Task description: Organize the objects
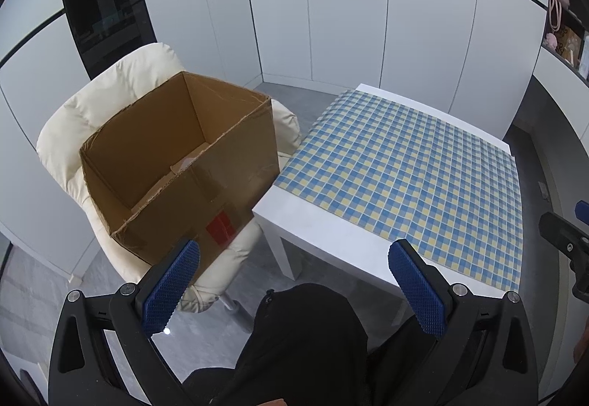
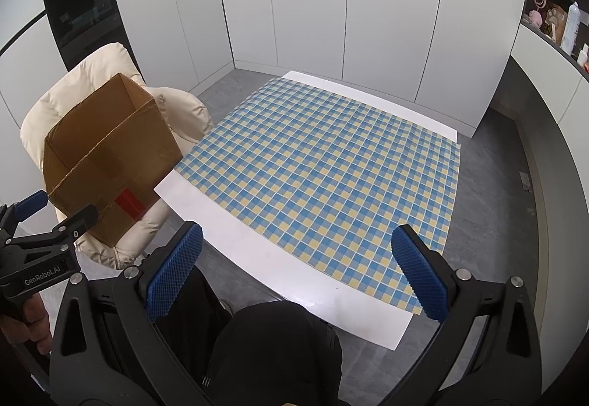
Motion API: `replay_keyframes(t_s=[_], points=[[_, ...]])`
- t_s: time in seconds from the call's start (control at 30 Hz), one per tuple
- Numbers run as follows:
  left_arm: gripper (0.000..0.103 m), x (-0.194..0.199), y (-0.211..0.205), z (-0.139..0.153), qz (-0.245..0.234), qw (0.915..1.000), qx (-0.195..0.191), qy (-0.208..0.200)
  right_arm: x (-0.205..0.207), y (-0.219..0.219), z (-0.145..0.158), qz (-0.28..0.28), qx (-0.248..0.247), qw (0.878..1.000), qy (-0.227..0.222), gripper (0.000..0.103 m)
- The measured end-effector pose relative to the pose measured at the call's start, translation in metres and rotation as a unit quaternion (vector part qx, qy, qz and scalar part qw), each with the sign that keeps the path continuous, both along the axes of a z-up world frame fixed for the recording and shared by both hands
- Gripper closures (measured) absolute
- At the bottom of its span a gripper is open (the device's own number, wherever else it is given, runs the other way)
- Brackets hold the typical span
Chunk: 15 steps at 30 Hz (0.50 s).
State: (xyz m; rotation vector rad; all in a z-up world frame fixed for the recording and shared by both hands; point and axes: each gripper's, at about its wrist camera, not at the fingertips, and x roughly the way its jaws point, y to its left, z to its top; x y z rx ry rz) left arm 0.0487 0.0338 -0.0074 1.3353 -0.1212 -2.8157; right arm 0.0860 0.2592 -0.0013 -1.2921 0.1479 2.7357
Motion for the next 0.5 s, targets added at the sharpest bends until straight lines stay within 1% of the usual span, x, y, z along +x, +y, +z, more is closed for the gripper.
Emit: replay_keyframes(t_s=[0.5], points=[[0.0,0.0026,0.0018,-0.0011,-0.004,1.0,0.0,0.001,0.0005,-0.0041,-0.0005,0.003,0.003,1.0,-0.001,0.0]])
